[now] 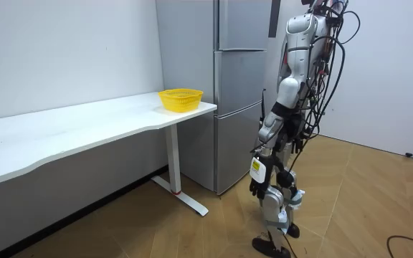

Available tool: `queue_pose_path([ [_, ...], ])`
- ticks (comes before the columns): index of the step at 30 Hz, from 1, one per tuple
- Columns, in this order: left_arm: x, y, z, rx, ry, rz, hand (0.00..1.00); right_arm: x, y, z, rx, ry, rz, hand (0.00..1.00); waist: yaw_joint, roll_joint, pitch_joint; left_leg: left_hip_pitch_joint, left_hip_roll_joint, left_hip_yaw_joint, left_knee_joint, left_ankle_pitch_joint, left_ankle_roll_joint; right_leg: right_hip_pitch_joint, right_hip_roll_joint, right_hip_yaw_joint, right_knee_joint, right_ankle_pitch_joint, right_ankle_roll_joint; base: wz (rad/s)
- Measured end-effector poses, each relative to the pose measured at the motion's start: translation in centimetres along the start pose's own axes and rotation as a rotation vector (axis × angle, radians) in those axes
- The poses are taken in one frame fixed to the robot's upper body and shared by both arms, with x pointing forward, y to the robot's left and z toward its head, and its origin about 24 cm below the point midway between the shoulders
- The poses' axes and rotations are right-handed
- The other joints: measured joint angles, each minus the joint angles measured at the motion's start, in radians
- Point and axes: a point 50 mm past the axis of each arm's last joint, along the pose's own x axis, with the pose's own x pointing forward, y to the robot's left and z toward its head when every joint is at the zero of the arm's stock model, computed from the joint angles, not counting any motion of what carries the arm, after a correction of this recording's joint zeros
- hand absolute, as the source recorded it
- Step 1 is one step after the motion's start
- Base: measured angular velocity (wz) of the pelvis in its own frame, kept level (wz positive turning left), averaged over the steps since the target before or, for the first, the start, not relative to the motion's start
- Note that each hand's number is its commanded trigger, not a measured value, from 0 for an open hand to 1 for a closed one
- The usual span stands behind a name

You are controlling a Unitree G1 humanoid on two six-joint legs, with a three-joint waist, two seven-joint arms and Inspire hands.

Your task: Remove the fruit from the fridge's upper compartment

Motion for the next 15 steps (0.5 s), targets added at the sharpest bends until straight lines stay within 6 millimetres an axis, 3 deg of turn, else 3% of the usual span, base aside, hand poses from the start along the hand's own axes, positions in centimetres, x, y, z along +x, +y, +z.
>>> queue_pose_path([
  [15,0.00,0.02,0.01,-0.001,0.000,0.004,0.00,-0.01,-0.02,0.07,0.001,-0.003,-0.001,0.00,0.000,0.000,0.0000,-0.001,0.000,0.000,0.000,0.000,0.000,-0.001,0.000,0.000,0.000,0.000,0.000,0.00],
])
